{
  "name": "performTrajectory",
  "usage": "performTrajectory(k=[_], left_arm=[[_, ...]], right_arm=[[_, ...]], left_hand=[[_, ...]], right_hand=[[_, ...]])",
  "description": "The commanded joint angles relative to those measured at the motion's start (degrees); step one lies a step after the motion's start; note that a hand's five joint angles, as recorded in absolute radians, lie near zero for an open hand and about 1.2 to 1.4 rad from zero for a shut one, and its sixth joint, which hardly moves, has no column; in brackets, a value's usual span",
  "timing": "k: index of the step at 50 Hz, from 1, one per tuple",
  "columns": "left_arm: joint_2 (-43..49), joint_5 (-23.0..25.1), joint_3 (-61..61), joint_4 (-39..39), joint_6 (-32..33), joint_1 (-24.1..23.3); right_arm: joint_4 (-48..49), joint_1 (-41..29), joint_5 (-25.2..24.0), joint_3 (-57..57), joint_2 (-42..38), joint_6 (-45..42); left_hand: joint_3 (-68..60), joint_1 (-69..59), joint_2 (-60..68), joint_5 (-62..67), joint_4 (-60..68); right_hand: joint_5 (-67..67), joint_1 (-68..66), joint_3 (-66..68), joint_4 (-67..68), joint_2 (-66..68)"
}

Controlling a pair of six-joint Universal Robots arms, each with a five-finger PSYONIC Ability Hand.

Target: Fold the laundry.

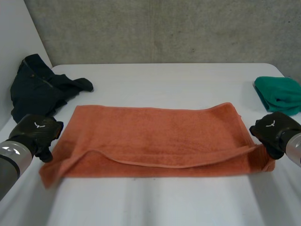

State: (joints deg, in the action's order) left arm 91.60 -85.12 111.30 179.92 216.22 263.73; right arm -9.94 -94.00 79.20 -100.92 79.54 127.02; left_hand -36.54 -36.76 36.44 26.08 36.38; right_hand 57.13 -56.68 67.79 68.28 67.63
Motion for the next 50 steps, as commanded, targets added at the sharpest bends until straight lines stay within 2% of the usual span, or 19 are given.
performTrajectory(k=[1, 10, 20, 25, 31, 50], left_arm=[[0.2, 0.0, 0.4, -2.0, -5.6, 0.2], [0.9, 0.5, 2.0, -5.2, -6.8, -1.1], [2.0, 0.0, 3.2, -2.5, -14.1, -5.9], [4.4, -2.8, 4.0, 0.0, -14.9, -8.1], [4.6, -7.5, 6.1, 3.5, -14.9, -8.4], [7.2, -8.2, 9.4, 12.0, -14.2, -8.1]], right_arm=[[0.3, 0.0, -0.6, -1.0, -0.2, 0.2], [1.0, 0.0, -0.7, -1.9, -0.1, 0.2], [2.3, 0.0, -0.7, -2.9, -0.1, 0.2], [3.3, 0.0, -0.7, -3.9, -0.1, 0.2], [4.3, 0.0, -0.8, -5.0, -0.1, 0.2], [5.5, 0.0, -2.7, -6.1, -0.1, 0.2]], left_hand=[[-0.1, 0.1, 0.2, 0.5, 0.2], [4.1, 4.3, -4.0, -3.7, -4.0], [1.4, 1.7, -1.3, -1.0, -1.3], [-0.4, -0.2, 0.5, 0.9, 0.6], [-3.3, -3.1, 3.4, 3.7, 3.4], [-7.1, -6.9, 7.2, 7.6, 7.3]], right_hand=[[12.9, -23.3, 12.2, 11.7, 12.4], [12.9, -23.3, 12.2, 11.7, 12.4], [12.9, -23.3, 12.2, 11.7, 12.4], [12.9, -23.3, 12.2, 11.7, 12.4], [12.9, -23.3, 12.2, 11.7, 12.4], [12.9, -23.3, 12.2, 11.7, 12.4]])
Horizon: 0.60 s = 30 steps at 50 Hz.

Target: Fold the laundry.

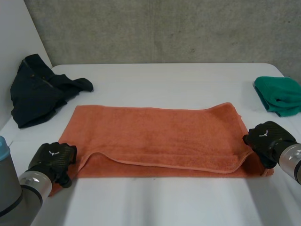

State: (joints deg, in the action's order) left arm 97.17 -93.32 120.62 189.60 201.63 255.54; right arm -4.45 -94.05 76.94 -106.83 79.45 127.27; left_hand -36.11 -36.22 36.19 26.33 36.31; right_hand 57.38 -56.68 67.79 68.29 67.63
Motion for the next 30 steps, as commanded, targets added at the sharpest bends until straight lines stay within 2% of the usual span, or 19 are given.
performTrajectory(k=[1, 14, 18, 19, 21, 30], left_arm=[[2.2, -0.1, 0.0, 2.8, 0.4, 0.1], [5.2, -1.6, -0.7, 6.4, 2.2, 0.9], [5.6, -1.6, -0.7, 7.5, 3.1, 1.6], [5.6, -1.6, -0.7, 8.1, 3.2, 2.1], [5.5, -1.6, -0.8, 8.7, 3.4, 2.5], [3.2, -1.1, -2.4, 9.2, 7.4, 4.1]], right_arm=[[0.1, 0.0, -0.5, -0.3, 0.0, 0.0], [1.0, -0.1, -0.5, -1.0, 0.0, 0.0], [1.3, -0.3, -0.5, -1.1, -0.1, 0.0], [1.3, -0.2, -0.5, -1.1, -0.1, 0.0], [1.3, -0.1, -0.5, -1.1, -0.1, 0.0], [0.9, 0.1, -0.4, 0.7, 0.1, -0.1]], left_hand=[[-7.7, -7.6, 7.7, 7.5, 7.5], [-8.6, -8.5, 8.5, 8.4, 8.4], [-19.5, -19.4, 19.4, 19.3, 19.3], [-31.5, -31.4, 31.4, 31.3, 31.3], [-43.8, -43.7, 43.8, 43.6, 43.6], [-43.9, -43.8, 43.8, 43.7, 43.7]], right_hand=[[12.6, -23.3, 12.2, 11.7, 12.4], [12.6, -23.3, 12.2, 11.7, 12.4], [12.6, -23.3, 12.2, 11.7, 12.4], [12.6, -23.3, 12.2, 11.7, 12.4], [12.6, -23.3, 12.2, 11.7, 12.4], [12.6, -23.3, 12.2, 11.7, 12.4]])
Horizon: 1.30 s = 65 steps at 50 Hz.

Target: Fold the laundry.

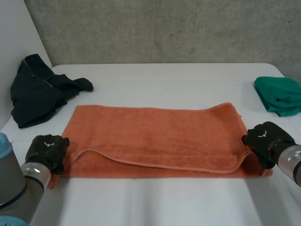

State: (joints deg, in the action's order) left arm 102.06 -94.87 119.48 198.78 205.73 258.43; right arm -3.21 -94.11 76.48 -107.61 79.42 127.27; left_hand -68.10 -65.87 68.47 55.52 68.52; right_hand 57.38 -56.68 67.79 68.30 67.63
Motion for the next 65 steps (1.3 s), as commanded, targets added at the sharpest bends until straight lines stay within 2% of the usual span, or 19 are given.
performTrajectory(k=[1, 9, 16, 23, 31, 35, 40, 45, 51, 53, 58, 65], left_arm=[[-2.0, 0.6, -1.5, -0.1, 4.0, 2.0], [-8.1, 1.9, -2.4, -3.7, 4.9, 5.1], [-17.6, 8.2, -8.7, -13.5, 4.3, 5.4], [-19.0, 11.2, -12.5, -14.8, 4.4, 5.6], [-1.2, 10.3, -18.8, -7.6, 5.3, 3.9], [9.1, 9.5, -29.2, -4.7, 5.4, 2.3], [16.9, 7.3, -45.0, -1.2, 5.3, -0.6], [20.7, 5.8, -60.4, 5.2, 4.8, -2.1], [20.8, 4.0, -71.7, 17.8, 4.1, -3.8], [20.7, 3.5, -72.5, 19.5, 3.6, -4.3], [19.9, 2.9, -71.2, 19.4, 1.2, -5.0], [18.1, 3.8, -57.0, 17.9, -0.7, -4.0]], right_arm=[[-0.4, 0.2, 0.1, 1.7, 0.1, 0.0], [-0.9, 0.2, 0.4, 2.3, 0.7, -0.1], [-5.3, 0.1, 0.2, 9.2, 8.4, 0.2], [-6.9, 0.1, 0.3, 13.4, 10.7, 1.8], [-7.2, -0.9, 1.0, 21.0, -6.4, 2.0], [-6.5, -3.1, 2.0, 28.4, -12.0, 3.1], [-3.0, -6.0, 4.2, 42.5, -20.0, 7.5], [7.7, -7.7, 5.0, 59.1, -24.7, 11.4], [23.2, -9.3, 5.7, 69.0, -25.2, 14.9], [26.2, -9.6, 6.3, 70.1, -24.6, 16.4], [26.0, -9.6, 6.4, 69.2, -23.0, 18.6], [25.5, -8.8, 4.8, 59.5, -22.1, 18.5]], left_hand=[[-11.9, -14.1, 11.5, 14.5, 11.5], [-11.9, -14.1, 11.5, 14.5, 11.5], [-11.9, -14.1, 11.5, 14.5, 11.5], [-11.9, -14.1, 11.5, 14.5, 11.5], [-11.9, -14.1, 11.5, 14.5, 11.5], [-11.9, -14.1, 11.5, 14.5, 11.5], [-11.9, -14.1, 11.5, 14.5, 11.5], [-11.9, -14.1, 11.5, 14.5, 11.5], [-11.9, -14.1, 11.5, 14.5, 11.5], [-11.9, -14.1, 11.5, 14.5, 11.5], [-11.9, -14.1, 11.5, 14.5, 11.5], [-11.9, -14.1, 11.5, 14.5, 11.5]], right_hand=[[12.6, -23.3, 12.2, 11.7, 12.4], [12.6, -23.3, 12.2, 11.7, 12.4], [12.6, -23.3, 12.2, 11.7, 12.4], [12.6, -23.3, 12.2, 11.7, 12.4], [12.6, -23.3, 12.2, 11.7, 12.4], [12.6, -23.3, 12.2, 11.7, 12.4], [12.6, -23.3, 12.2, 11.7, 12.4], [12.6, -23.3, 12.2, 11.7, 12.4], [12.6, -23.3, 12.2, 11.7, 12.4], [12.6, -23.3, 12.2, 11.7, 12.4], [12.6, -23.3, 12.2, 11.7, 12.4], [12.6, -23.3, 12.2, 11.7, 12.4]])
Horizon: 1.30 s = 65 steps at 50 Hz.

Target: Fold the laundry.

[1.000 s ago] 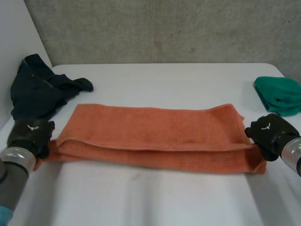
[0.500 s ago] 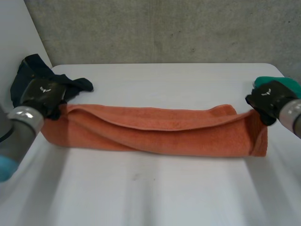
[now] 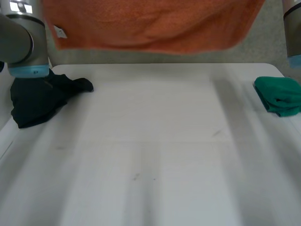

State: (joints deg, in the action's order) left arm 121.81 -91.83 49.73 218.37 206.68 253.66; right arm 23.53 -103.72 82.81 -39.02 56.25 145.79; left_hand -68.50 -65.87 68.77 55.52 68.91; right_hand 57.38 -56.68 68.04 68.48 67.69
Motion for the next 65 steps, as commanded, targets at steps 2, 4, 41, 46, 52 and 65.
performTrajectory(k=[2, 4, 41, 46, 52, 65], left_arm=[[-1.6, 0.8, 17.6, -1.9, -1.8, 1.4], [-1.5, 0.8, 20.8, -2.0, -1.9, 1.7], [-31.2, 5.6, 61.7, -52.3, 12.9, 9.0], [-28.9, 5.6, 60.5, -44.2, 12.3, 8.6], [-17.2, 5.1, 54.7, -27.7, 11.9, 4.8], [4.6, -2.0, 34.3, -20.1, 12.0, 2.8]], right_arm=[[-1.3, 0.8, -2.6, -11.8, 1.3, -0.1], [-1.5, 0.9, -5.2, -16.3, 1.2, -0.1], [-56.1, 20.0, -17.7, -53.4, 26.9, -24.3], [-49.2, 18.0, -16.6, -51.9, 18.6, -21.2], [-39.9, 12.1, -8.0, -45.7, 9.5, -16.4], [-23.9, 6.8, -3.9, -30.0, -5.3, -10.9]], left_hand=[[-11.5, -14.1, 11.2, 14.5, 11.1], [-11.5, -14.1, 11.2, 14.5, 11.1], [-11.5, -14.1, 11.2, 14.5, 11.1], [-11.5, -14.1, 11.2, 14.5, 11.1], [-11.5, -14.1, 11.2, 14.5, 11.1], [-11.5, -14.1, 11.2, 14.5, 11.1]], right_hand=[[12.6, -23.3, 12.0, 11.5, 12.3], [12.6, -23.3, 12.0, 11.5, 12.3], [12.6, -23.3, 12.0, 11.5, 12.3], [12.6, -23.3, 12.0, 11.5, 12.3], [12.6, -23.3, 12.0, 11.5, 12.3], [12.6, -23.3, 12.0, 11.5, 12.3]])
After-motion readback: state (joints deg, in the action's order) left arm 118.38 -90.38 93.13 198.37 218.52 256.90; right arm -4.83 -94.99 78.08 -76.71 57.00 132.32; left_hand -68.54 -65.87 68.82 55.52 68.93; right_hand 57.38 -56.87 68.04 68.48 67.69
